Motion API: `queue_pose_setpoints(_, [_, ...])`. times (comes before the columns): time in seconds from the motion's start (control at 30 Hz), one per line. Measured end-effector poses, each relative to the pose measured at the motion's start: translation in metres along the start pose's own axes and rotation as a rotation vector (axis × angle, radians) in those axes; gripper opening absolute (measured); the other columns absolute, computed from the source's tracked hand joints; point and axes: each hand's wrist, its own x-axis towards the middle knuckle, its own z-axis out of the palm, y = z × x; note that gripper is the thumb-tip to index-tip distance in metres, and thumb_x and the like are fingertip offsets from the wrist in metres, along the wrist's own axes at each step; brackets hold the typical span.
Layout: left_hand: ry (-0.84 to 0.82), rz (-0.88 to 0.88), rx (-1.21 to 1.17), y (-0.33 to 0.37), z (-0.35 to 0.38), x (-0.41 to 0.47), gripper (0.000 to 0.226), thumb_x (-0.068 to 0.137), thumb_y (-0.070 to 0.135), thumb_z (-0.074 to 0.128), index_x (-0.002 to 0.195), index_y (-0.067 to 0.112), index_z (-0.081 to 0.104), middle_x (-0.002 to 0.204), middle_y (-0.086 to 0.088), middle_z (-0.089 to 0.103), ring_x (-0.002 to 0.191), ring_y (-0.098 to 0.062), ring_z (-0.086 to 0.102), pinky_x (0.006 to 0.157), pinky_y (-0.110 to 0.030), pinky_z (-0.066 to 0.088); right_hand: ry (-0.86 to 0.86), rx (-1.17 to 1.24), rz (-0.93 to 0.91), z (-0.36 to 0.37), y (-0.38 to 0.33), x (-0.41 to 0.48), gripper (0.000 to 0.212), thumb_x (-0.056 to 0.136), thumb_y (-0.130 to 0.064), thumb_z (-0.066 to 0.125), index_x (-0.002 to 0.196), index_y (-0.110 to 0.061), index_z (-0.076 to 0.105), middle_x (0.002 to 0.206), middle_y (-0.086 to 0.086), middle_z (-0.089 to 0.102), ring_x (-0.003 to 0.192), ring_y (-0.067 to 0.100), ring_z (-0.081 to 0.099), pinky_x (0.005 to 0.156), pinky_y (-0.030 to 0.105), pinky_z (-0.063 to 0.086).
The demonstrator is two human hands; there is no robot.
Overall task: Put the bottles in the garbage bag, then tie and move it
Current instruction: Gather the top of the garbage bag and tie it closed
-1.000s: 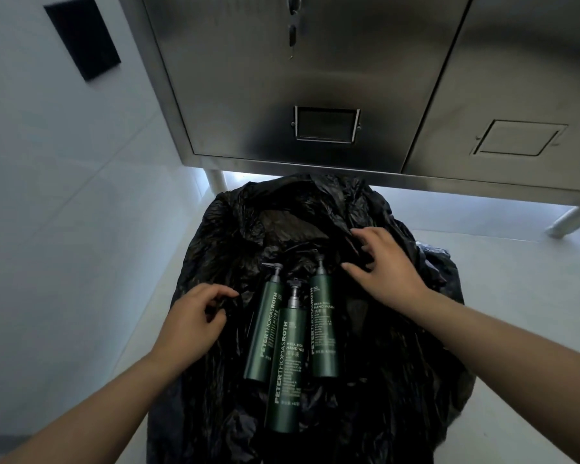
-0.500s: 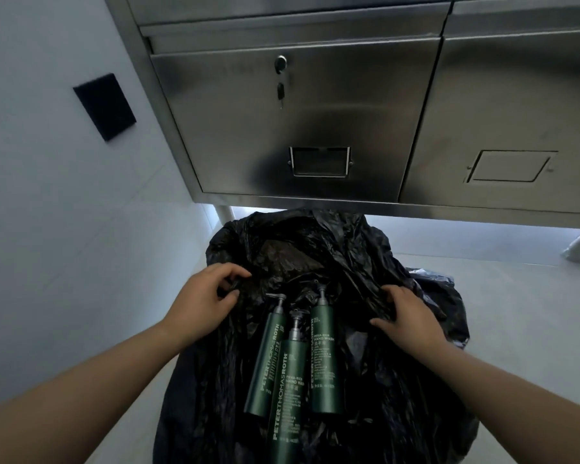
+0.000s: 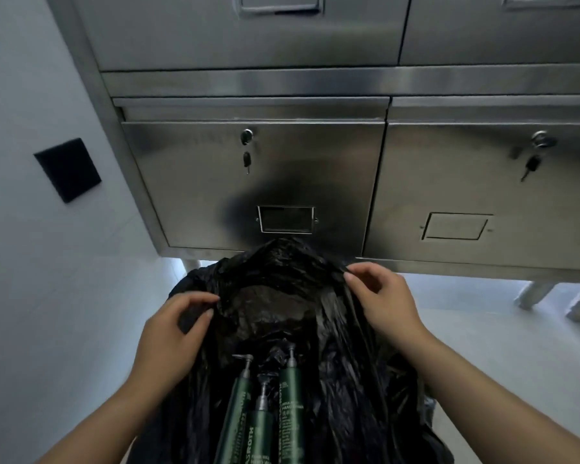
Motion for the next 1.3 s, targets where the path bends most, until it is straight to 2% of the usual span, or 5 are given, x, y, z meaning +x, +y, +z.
queue_pose_setpoints(0.2, [0.064,-0.095,-0.42,0.027,0.02,0.028,0.032,0.087,0.0,0.059,0.087,0.031,0.064,0.094,0.012,0.068,0.088,0.005,0.064,0.076,-0.005,0.045,-0.186,0.1,-0.03,0.043,-0.081,0.043,0.003,0.086,-0.011,0.063,0.087,-0.013,0.066,0.081,0.0,0.065,0.067,-0.003,0.056,0.067,0.005,0.042])
queue_pose_setpoints(0.47, [0.09,-0.151,-0.342,0.005,0.016,0.005,0.028,0.093,0.009,0.049,0.089,0.034,0.063,0.104,0.003,0.063,0.098,-0.004,0.058,0.087,-0.023,0.044,-0.128,0.111,0.137,0.08,-0.075,0.001,0.003,0.085,-0.015,0.065,0.085,-0.014,0.068,0.078,-0.002,0.064,0.07,0.006,0.056,0.062,0.002,0.039])
queue_pose_setpoints(0.73, [0.026,-0.115,-0.42,0.016,0.024,-0.001,0.023,0.092,0.009,0.051,0.101,0.027,0.063,0.09,0.005,0.071,0.088,0.008,0.062,0.074,-0.002,0.044,-0.159,0.088,0.169,0.051,-0.062,0.002,0.004,0.086,-0.019,0.063,0.086,-0.017,0.067,0.071,-0.01,0.06,0.06,-0.006,0.051,0.056,0.0,0.036])
queue_pose_setpoints(1.07, [-0.12,0.005,-0.332,0.038,0.061,0.008,0.027,0.096,0.013,0.043,0.097,0.036,0.057,0.079,0.011,0.063,0.071,-0.003,0.062,0.066,-0.011,0.044,-0.143,0.132,0.159,0.023,-0.041,0.007,0.014,0.084,-0.02,0.065,0.072,-0.027,0.064,0.069,-0.012,0.062,0.06,-0.007,0.054,0.06,0.004,0.04])
queue_pose_setpoints(1.3, [-0.197,-0.036,-0.294,0.049,0.081,-0.009,0.026,0.082,0.055,0.046,0.101,0.039,0.055,0.081,0.011,0.056,0.073,0.002,0.055,0.063,-0.008,0.039,-0.136,0.196,0.199,0.019,-0.024,-0.002,0.01,0.084,-0.022,0.065,0.074,-0.026,0.067,0.076,-0.006,0.071,0.075,0.01,0.064,0.079,0.028,0.051])
